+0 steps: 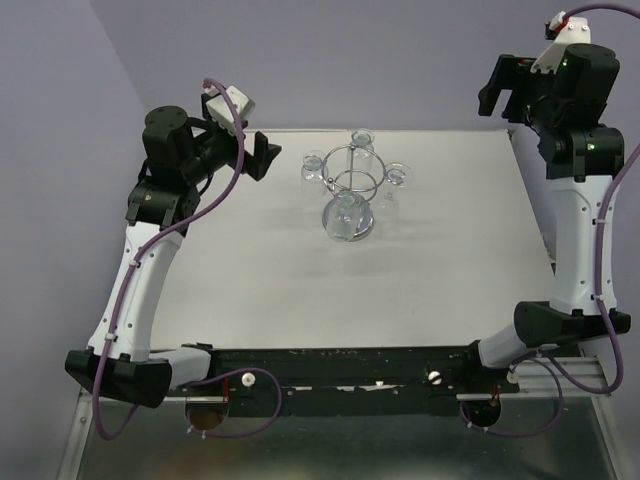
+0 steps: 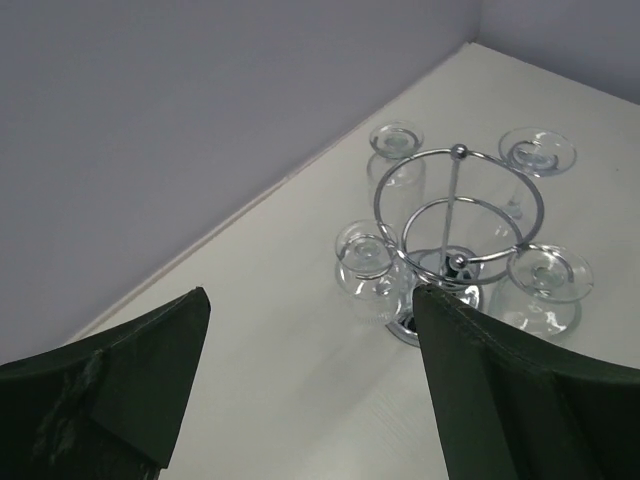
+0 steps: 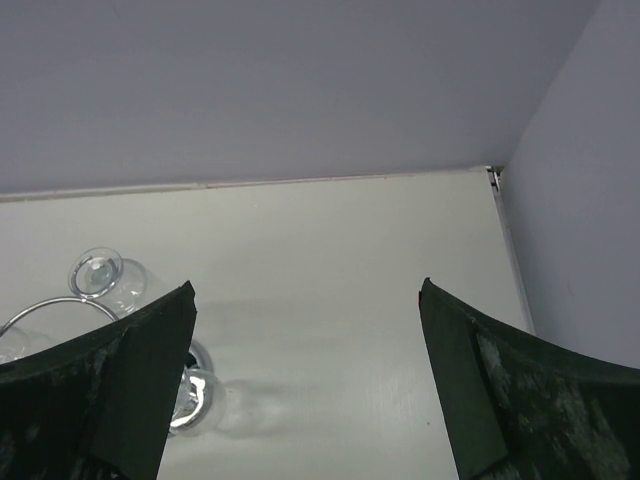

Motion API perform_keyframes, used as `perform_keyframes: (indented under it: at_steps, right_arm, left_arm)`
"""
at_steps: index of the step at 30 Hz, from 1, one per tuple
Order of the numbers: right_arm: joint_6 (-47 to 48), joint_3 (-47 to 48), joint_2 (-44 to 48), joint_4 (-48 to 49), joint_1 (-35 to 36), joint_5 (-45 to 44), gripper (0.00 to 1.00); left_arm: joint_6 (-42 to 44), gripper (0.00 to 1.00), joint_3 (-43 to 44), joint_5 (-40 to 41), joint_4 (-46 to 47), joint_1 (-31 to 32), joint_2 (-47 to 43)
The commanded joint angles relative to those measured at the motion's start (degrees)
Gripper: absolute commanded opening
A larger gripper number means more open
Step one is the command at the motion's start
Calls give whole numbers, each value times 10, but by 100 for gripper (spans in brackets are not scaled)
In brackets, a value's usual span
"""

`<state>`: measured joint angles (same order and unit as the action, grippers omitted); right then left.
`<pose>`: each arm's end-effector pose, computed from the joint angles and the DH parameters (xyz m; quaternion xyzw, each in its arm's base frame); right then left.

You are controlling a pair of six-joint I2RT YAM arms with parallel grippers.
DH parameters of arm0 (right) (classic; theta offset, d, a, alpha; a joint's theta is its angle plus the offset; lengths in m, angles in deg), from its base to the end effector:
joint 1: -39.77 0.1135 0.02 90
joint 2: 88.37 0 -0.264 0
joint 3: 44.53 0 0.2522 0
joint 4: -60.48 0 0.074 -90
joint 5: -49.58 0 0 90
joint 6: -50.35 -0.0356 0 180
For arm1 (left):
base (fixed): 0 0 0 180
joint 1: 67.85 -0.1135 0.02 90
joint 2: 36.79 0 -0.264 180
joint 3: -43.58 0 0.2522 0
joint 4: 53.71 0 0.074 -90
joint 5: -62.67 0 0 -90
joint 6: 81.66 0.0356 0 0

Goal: Take the wine glass off the wine glass rack

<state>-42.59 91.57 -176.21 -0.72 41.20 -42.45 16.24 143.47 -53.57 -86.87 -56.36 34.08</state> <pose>0.2847 0.0058 0.5410 0.0213 0.7819 0.0099 0.6229 0.2513 -0.0672 0.4776 0.2725 0.6769 -0.1869 0.6578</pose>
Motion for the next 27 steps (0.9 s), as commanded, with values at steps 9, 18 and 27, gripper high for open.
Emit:
perform_keyframes:
  at_steps: [9, 18, 27]
  right_arm:
    - [82, -78, 41, 3, 2, 101, 100]
    - [68, -148, 73, 2, 2, 191, 100]
    - [65, -156, 82, 2, 2, 186, 100]
  left_arm:
    - [130, 98, -176, -217, -114, 27, -112]
    - [98, 96, -280, -205, 35, 85, -95]
    - [50, 99, -335, -93, 233, 185, -27]
